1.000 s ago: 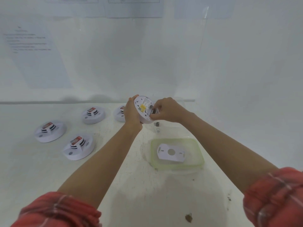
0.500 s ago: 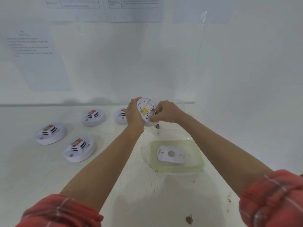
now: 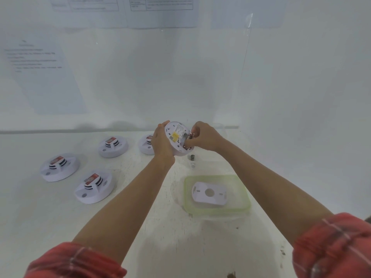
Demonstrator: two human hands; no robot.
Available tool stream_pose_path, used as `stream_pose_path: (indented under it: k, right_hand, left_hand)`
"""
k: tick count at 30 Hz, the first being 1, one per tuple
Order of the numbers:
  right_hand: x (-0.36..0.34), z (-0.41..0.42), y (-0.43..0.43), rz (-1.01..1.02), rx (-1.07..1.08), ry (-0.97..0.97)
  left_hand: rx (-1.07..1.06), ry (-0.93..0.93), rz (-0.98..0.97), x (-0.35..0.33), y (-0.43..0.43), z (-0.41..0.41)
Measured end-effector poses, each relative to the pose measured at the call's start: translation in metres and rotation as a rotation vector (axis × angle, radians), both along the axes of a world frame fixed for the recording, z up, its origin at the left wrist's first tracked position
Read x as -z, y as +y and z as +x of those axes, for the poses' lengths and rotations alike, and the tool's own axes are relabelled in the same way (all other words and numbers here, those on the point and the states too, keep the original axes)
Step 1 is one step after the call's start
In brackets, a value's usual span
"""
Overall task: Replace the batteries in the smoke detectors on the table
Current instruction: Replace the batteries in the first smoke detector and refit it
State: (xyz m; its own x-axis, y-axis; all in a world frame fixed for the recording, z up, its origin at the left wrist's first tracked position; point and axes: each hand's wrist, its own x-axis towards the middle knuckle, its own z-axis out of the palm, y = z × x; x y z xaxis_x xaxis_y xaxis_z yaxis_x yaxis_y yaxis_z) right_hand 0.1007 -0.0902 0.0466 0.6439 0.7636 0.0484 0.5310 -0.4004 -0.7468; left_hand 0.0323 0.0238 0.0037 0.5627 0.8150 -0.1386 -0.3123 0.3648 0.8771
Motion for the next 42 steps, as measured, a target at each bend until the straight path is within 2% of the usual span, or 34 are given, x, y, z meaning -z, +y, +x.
stream_pose_path:
  k: [7, 9, 12, 13, 17, 19, 22, 32, 36, 39, 42]
  right_hand:
    - [0.005, -0.008, 0.010, 0.202, 0.045, -0.047]
    - [0.004, -0.004, 0.011, 0.260, 0.076, 0.001]
    - [0.004, 0.016, 0.008, 0.346, 0.235, 0.122]
    - [0.005, 0.025, 0.006, 0.275, 0.266, 0.114]
    - [0.025, 0.033, 0.006, -0.314, 0.157, 0.018]
    - [0.039, 0.030, 0.014, -0.410, 0.134, -0.062]
    - [0.051, 0.030, 0.020, -0.452, 0.092, -0.123]
    - [0.047, 0.030, 0.015, -0.492, 0.041, -0.037]
    - [0.040, 0.029, 0.012, -0.486, 0.018, 0.057]
    - [0.027, 0.035, 0.010, -0.571, -0.005, 0.128]
    - [-0.003, 0.050, 0.020, -0.541, -0.014, -0.019]
  left_hand:
    - [0.049, -0.011, -0.010, -0.006, 0.002, 0.004]
    - [0.044, -0.015, -0.030, -0.005, 0.005, 0.003]
    - [0.009, -0.026, -0.078, -0.003, 0.013, 0.001]
    - [0.001, -0.039, -0.096, -0.001, 0.017, 0.000]
    - [-0.025, -0.058, -0.135, -0.002, 0.023, -0.003]
    - [-0.028, -0.065, -0.129, -0.002, 0.024, -0.003]
    - [-0.034, -0.060, -0.122, -0.001, 0.026, -0.004]
    - [0.013, -0.007, -0.151, 0.004, 0.036, -0.001]
    - [0.034, -0.009, -0.154, 0.003, 0.039, 0.002]
    - [0.031, -0.007, -0.164, 0.004, 0.043, 0.004]
    - [0.011, 0.004, -0.193, 0.002, 0.051, 0.008]
